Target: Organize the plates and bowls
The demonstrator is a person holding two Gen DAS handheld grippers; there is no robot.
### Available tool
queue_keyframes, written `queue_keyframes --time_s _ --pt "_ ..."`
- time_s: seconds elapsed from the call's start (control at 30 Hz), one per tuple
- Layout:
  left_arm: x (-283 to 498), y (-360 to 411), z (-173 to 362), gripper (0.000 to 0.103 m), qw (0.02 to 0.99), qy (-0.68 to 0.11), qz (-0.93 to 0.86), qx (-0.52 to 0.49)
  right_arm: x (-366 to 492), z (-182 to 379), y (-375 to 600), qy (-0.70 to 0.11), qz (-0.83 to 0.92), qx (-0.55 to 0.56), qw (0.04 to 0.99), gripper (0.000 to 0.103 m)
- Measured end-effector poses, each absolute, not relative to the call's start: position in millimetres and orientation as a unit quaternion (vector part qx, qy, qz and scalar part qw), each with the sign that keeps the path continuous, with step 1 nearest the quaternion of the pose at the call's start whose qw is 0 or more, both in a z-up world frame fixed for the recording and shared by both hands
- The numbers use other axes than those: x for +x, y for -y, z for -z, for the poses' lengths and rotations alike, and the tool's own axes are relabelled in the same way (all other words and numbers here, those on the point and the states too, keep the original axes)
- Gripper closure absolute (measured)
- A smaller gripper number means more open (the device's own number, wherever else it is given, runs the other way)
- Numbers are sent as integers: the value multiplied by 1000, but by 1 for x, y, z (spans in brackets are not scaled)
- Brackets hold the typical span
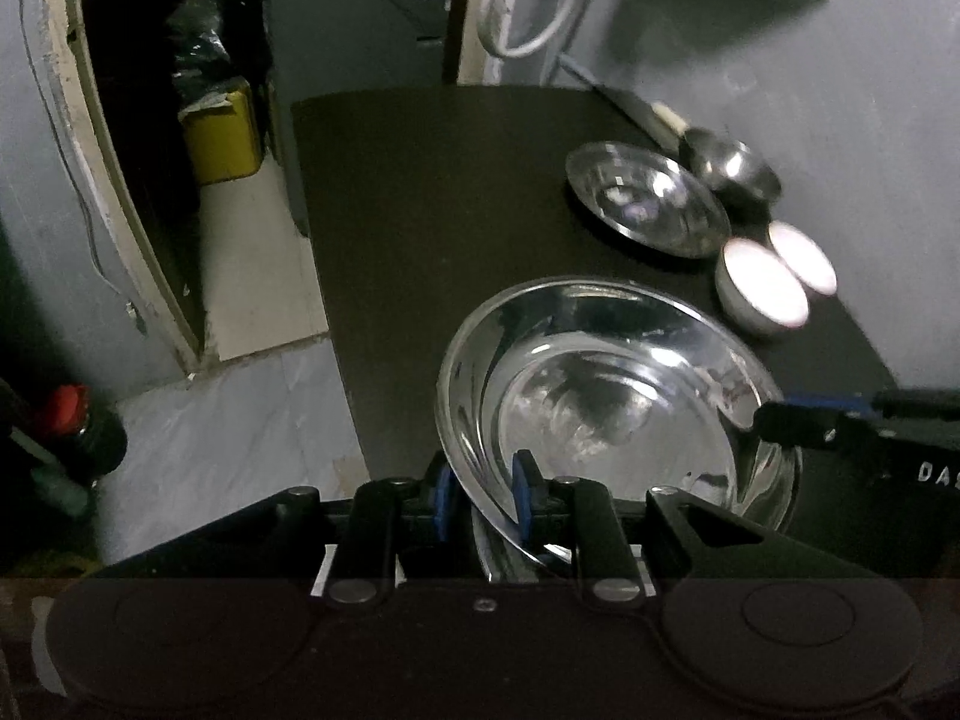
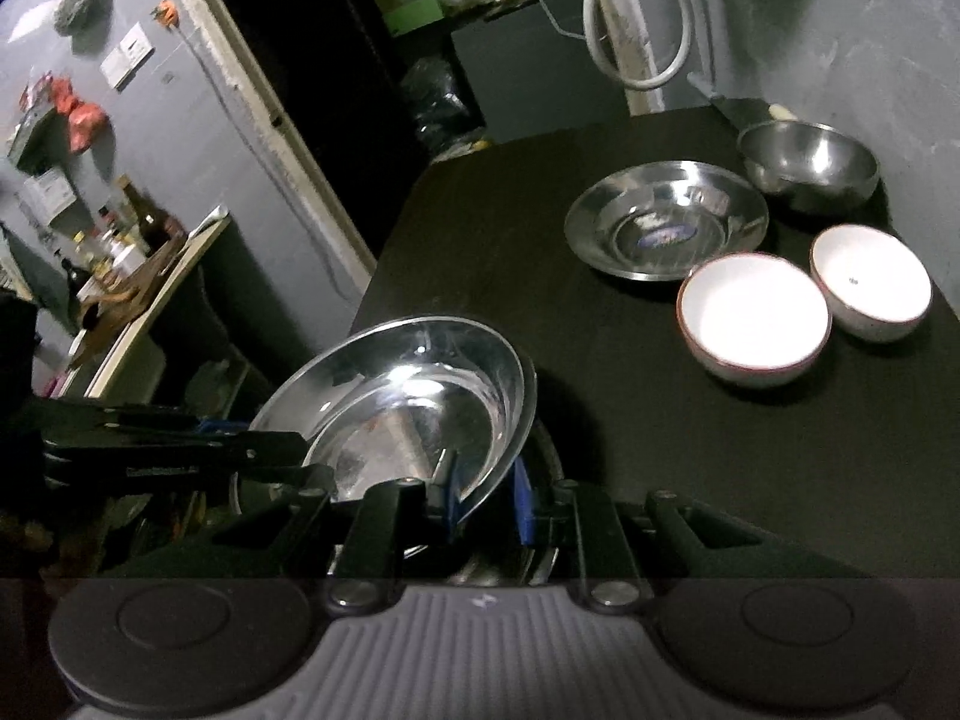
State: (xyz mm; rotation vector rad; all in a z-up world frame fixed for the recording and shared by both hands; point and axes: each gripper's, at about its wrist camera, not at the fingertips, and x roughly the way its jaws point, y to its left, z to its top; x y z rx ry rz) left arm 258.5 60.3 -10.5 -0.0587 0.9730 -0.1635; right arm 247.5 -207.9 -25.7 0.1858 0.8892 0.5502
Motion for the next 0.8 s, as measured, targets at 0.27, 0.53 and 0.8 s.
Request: queue_keyframes --time_s 0.27,0.53,0.8 --pt "242 -50 12 80 872 -482 82 -12 231 25 214 -435 -271 75 855 81" --pt "235 -39 16 77 865 -495 87 1 227 25 218 -443 -273 70 851 78" --pt "238 -35 18 76 863 -500 79 9 225 28 212 -449 -275 51 849 76"
